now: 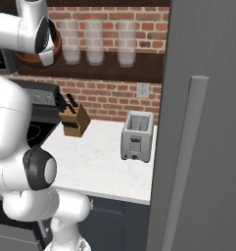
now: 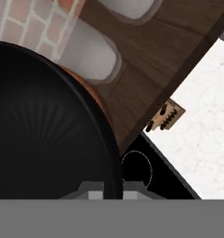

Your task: Pick up the bowls on the counter and stack them on top of one another in the open cabinet. Place the smaller bowl on top of the larger bowl.

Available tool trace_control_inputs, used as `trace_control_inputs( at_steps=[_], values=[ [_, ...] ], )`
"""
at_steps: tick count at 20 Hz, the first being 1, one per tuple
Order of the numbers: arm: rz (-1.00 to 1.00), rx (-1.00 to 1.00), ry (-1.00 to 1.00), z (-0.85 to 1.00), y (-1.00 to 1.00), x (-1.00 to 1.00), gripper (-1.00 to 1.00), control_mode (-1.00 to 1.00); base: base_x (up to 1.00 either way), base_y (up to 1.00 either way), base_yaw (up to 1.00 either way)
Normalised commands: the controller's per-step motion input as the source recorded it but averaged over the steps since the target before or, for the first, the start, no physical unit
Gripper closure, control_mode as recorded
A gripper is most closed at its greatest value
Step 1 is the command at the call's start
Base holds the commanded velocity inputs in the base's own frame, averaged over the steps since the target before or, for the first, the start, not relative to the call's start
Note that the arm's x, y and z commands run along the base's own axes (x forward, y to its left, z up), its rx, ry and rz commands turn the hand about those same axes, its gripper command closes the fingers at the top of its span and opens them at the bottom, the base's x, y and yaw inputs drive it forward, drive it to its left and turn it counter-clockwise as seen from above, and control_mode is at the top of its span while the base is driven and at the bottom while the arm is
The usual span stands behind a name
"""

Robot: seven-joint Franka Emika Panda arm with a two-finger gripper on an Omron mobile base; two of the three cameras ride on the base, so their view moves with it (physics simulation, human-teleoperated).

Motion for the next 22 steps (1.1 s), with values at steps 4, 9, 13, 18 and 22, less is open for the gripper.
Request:
trace_control_inputs(
  at_steps=[4, 9, 13, 18, 22],
  values=[
    [0.00, 0.00, 0.00, -0.11, 0.18, 0.39, 1.00, -1.00, 0.00, 0.00, 0.00],
    [0.00, -0.01, 0.00, -0.01, 0.26, 0.35, 1.00, -1.00, 0.00, 0.00, 0.00],
    [0.00, -0.01, 0.03, -0.01, 0.28, 0.33, 1.00, -1.00, 0.00, 0.00, 0.00],
    [0.00, 0.00, 0.08, -0.04, 0.12, 0.29, 1.00, -1.00, 0.00, 0.00, 0.00],
    [0.00, -0.01, 0.05, -0.29, 0.11, 0.43, 1.00, -1.00, 0.00, 0.00, 0.00]
  ],
)
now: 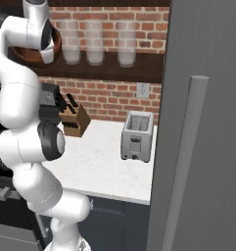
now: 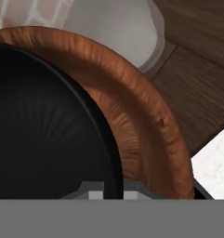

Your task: Pick up the bowls on the counter and stack them on top of one another in the open cabinet. Place the smaller bowl on top of the larger bowl.

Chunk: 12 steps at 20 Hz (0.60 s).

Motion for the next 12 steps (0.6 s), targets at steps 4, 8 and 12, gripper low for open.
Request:
trace_control_inputs(
  at_steps=[4, 8, 12],
  values=[
    [0.00, 0.00, 0.00, -0.22, 0.03, 0.35, 1.00, -1.00, 0.00, 0.00, 0.00],
    [0.00, 0.00, -0.06, -0.07, 0.05, 0.13, 1.00, -1.00, 0.00, 0.00, 0.00],
    [0.00, 0.00, -0.06, -0.01, 0.01, 0.00, 1.00, -1.00, 0.00, 0.00, 0.00]
  ],
)
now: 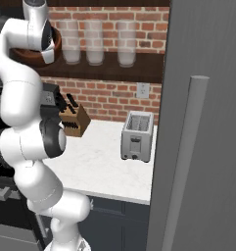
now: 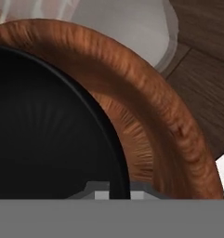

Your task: Pick up the bowls on the counter and stack them on top of one another in the open cabinet. Place the smaller bowl on top of the larger bowl.

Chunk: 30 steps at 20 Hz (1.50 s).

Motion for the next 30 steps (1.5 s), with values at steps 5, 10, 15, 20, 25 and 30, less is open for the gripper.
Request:
trace_control_inputs(
  at_steps=[5, 10, 15, 20, 25, 30],
  values=[
    [0.00, 0.00, -0.03, 0.00, 0.05, 0.00, -1.00, -1.00, 0.00, 0.00, 0.00],
    [0.00, 0.00, -0.08, 0.04, 0.00, -0.05, -1.00, -1.00, 0.00, 0.00, 0.00],
    [0.00, 0.00, -0.06, 0.16, 0.00, -0.01, -1.00, -1.00, 0.00, 0.00, 0.00],
    [0.00, 0.00, -0.08, 0.18, 0.00, 0.00, -1.00, -1.00, 0.00, 0.00, 0.00],
    [0.01, 0.00, -0.13, 0.19, 0.00, -0.11, -1.00, -1.00, 0.00, 0.00, 0.00],
    [0.01, 0.00, -0.12, 0.02, -0.12, -0.55, -1.00, -1.00, 0.00, 0.00, 0.00]
  ],
)
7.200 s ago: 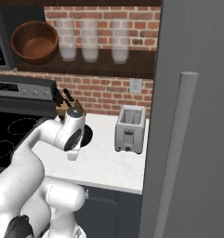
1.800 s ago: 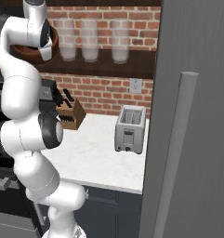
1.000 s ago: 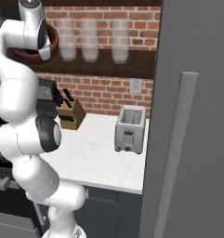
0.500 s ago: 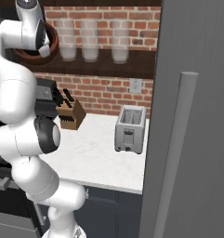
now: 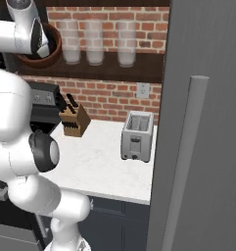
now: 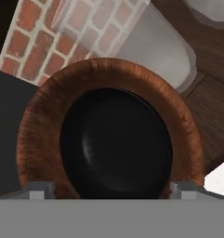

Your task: Pick up the bowls on the counter and stack them on top of one another in the open cabinet. Place the smaller bowl on top of the larger bowl.

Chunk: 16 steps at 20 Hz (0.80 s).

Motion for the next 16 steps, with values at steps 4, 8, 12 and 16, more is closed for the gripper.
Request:
trace_control_inputs(
  at_steps=[4, 8, 12, 16],
  values=[
    [0.01, 0.00, -0.04, -0.01, -0.14, -0.33, -1.00, -1.00, 0.00, 0.00, 0.00],
    [0.02, 0.01, -0.05, 0.00, -0.18, -0.48, -1.00, -1.00, 0.00, 0.00, 0.00],
    [0.02, 0.03, -0.06, 0.00, -0.27, -0.83, -1.00, -1.00, 0.00, 0.00, 0.00],
    [0.01, 0.03, 0.00, -0.06, -0.32, -1.00, -1.00, -1.00, 0.00, 0.00, 0.00]
  ],
)
